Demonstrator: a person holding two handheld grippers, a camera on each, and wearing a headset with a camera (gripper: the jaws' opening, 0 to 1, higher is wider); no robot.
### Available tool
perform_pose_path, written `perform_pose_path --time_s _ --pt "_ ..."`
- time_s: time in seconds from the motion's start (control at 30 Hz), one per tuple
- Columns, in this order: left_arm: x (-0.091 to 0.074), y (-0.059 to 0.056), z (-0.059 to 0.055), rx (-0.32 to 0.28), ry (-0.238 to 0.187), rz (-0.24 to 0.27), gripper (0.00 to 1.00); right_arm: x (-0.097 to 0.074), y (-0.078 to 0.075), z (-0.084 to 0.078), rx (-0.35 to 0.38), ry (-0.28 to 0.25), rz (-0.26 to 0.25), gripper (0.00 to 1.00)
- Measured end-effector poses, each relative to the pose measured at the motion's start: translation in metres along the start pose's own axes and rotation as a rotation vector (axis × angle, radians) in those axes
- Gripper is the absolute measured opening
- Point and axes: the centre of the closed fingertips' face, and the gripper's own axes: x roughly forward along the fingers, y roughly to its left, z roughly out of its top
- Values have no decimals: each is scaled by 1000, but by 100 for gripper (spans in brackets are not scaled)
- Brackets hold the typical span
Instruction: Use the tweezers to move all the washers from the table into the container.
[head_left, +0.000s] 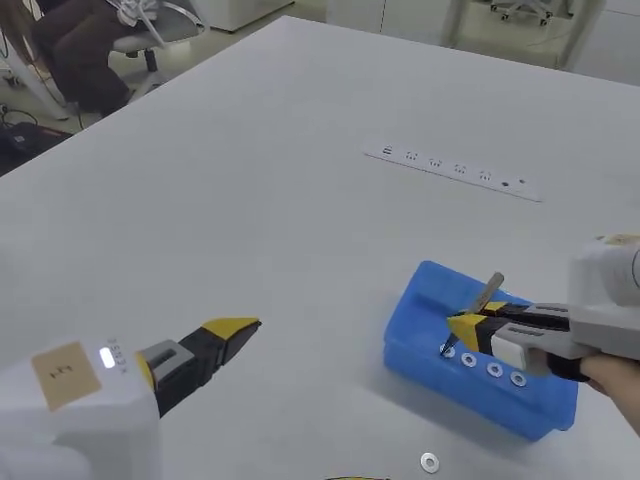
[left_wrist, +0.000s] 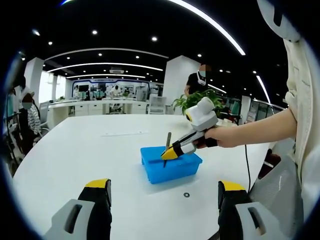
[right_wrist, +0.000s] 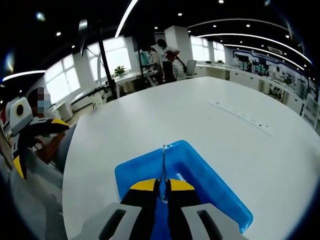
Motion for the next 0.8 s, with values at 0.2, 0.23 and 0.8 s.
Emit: perform_pose_path --time_s 0.2,0.23,0.8 --pt "-1 0 0 -1 -3 2 89 -6 3 6 -9 -23 -4 4" --pt "-1 0 0 -1 -2 1 89 -7 3 7 -9 -26 -5 4" --pt "-1 0 1 2 -4 0 89 -36 22 37 -41 -119 -3 4"
